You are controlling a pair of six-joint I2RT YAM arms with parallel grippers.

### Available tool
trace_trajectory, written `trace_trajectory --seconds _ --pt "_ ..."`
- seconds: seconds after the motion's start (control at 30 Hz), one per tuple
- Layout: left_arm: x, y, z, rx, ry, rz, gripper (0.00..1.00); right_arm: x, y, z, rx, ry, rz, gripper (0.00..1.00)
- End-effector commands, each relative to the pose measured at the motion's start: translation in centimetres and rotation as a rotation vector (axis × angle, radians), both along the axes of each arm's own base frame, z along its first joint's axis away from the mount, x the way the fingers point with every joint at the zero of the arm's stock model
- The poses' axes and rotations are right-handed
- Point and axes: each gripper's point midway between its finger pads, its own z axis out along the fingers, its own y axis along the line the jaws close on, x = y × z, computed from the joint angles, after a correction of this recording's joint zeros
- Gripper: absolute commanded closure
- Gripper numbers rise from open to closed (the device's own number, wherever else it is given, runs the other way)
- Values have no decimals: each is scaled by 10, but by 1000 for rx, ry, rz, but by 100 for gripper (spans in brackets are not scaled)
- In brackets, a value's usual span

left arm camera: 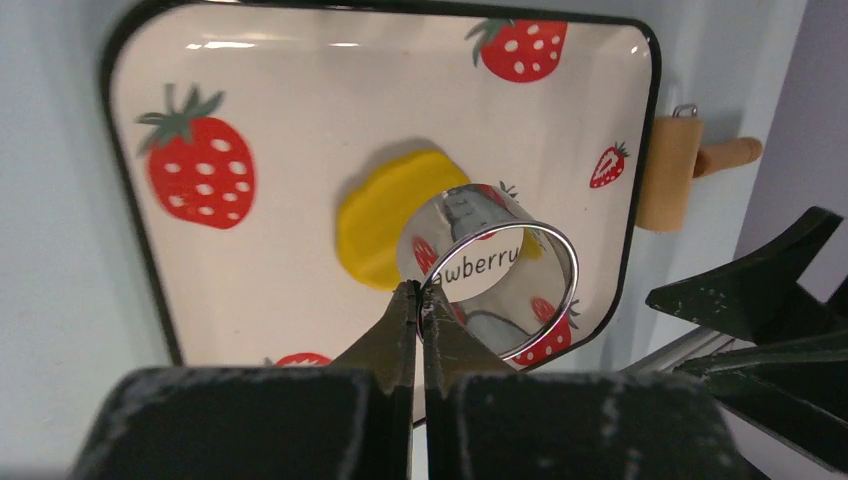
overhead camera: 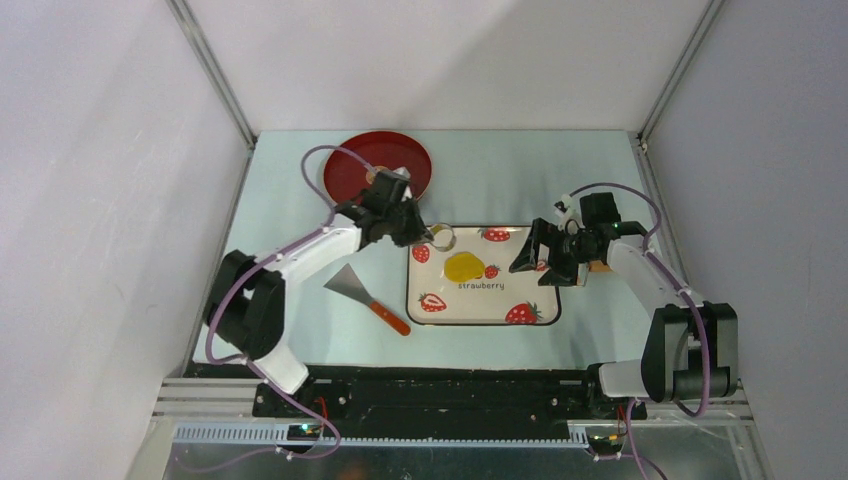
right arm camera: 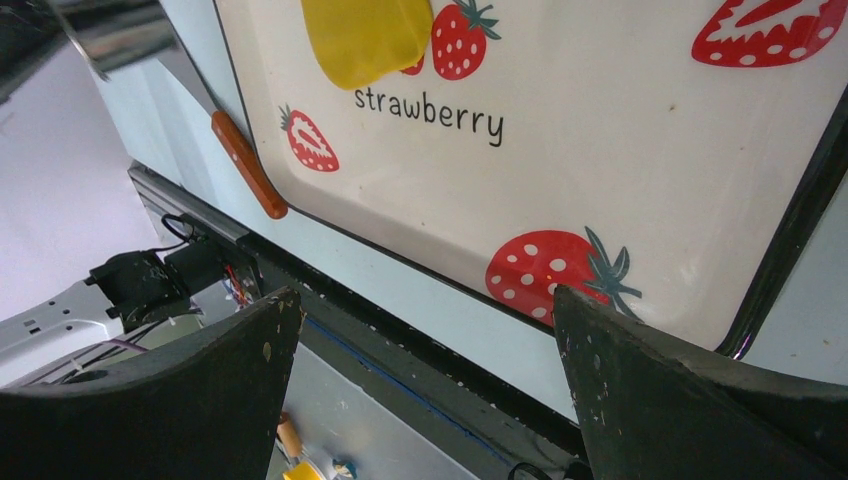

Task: Roll out the dumpling wrappers from the dough

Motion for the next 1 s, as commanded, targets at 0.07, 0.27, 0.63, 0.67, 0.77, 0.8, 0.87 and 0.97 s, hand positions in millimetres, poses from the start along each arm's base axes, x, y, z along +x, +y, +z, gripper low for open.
trace_trajectory --seconds 0.07,0.27,0.63,0.67,0.77,0.8,0.87,0.97 --pt "-1 -38 -7 43 -16 -7 100 8 4 20 40 -44 -15 2" --pt "-5 -47 -18 90 -5 -32 100 24 25 23 91 -31 5 19" --pt "-5 -48 -20 115 2 -52 100 71 83 28 111 -8 106 42" --pt "-4 -48 -19 115 0 -55 100 73 87 23 111 7 111 44" --pt "-5 -48 -19 117 -1 -62 100 80 98 22 118 13 133 50" --pt "-5 -48 -18 116 -3 -63 100 83 100 19 119 23 135 51" --pt "-5 -48 -17 114 -5 -65 100 87 103 13 108 39 138 57" --pt "-6 -49 -15 112 -7 -68 100 88 105 2 72 56 155 65"
